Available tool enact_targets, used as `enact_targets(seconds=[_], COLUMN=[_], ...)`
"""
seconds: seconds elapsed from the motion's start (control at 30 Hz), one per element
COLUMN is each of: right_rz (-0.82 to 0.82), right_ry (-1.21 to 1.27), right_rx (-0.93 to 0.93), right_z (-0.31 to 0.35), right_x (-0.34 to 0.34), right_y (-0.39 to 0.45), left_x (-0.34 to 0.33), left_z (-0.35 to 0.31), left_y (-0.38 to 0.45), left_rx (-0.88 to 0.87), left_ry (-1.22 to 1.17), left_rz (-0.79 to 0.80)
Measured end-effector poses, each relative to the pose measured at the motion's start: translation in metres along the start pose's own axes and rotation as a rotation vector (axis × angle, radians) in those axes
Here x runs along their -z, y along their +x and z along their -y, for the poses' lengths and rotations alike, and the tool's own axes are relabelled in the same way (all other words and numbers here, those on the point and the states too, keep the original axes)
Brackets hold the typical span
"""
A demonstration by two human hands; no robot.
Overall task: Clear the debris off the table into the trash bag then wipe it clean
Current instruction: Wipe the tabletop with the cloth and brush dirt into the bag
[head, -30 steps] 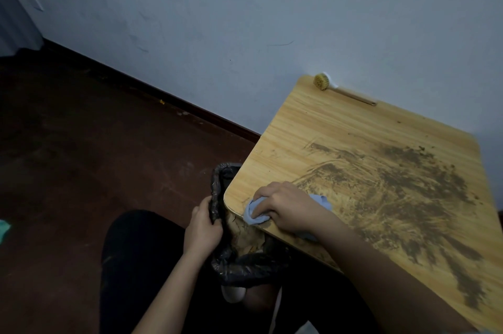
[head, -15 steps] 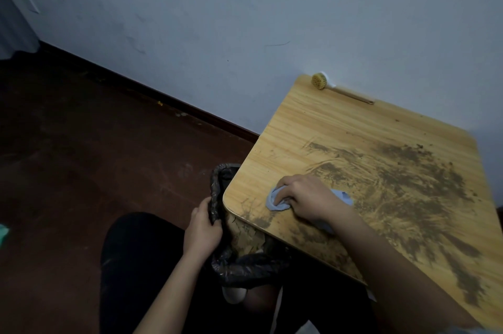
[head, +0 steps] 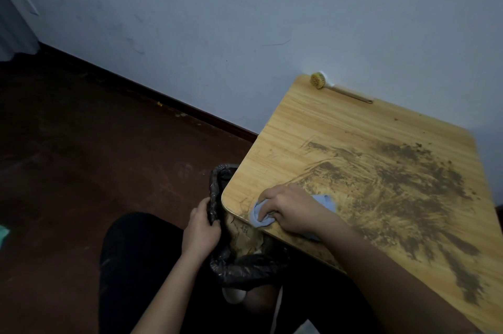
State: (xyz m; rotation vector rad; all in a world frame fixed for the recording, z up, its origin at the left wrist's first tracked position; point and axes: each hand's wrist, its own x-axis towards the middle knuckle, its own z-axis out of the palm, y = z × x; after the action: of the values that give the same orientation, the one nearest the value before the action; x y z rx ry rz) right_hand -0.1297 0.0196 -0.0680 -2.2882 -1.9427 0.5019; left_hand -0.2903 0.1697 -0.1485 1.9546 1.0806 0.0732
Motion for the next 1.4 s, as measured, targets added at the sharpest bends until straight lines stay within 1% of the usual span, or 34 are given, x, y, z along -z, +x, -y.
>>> enact_targets(seconds=[0.23, 0.4, 0.53, 0.7, 1.17, 1.3, 1.4], right_rz=[-0.014, -0.029, 0.018, 0.054, 0.007, -0.019, 0.005], right_ry=[0.006, 0.0, -0.063, -0.088, -0.021, -0.026, -0.1], right_rx=[0.039, -0.058, -0.095, -0.084, 0.004, -0.068, -0.142], right_z=[0.012, 0.0, -0.008, -0.007, 0.012, 0.003, -0.005], right_x=[-0.001, 0.013, 0.018, 0.009, -0.002, 0.005, 0.008], right_y=[-0.001, -0.005, -0.012, -0.016, -0.009, -0.009, -0.01], left_x=[-0.001, -0.001, -0.001, -0.002, 0.0, 0.0, 0.0], left_z=[0.001, 0.002, 0.003, 0.001, -0.002, -0.002, -0.001], left_y=[0.0, 0.0, 0.0, 0.0, -0.002, -0.002, -0.002], left_rx=[-0.017, -0.018, -0.014, -0.017, -0.019, -0.011, -0.016], left_ry=[-0.005, -0.009, 0.003, 0.007, -0.019, -0.02, -0.008], left_rz=[0.003, -0.007, -0.008, -0.01, -0.002, -0.014, -0.019])
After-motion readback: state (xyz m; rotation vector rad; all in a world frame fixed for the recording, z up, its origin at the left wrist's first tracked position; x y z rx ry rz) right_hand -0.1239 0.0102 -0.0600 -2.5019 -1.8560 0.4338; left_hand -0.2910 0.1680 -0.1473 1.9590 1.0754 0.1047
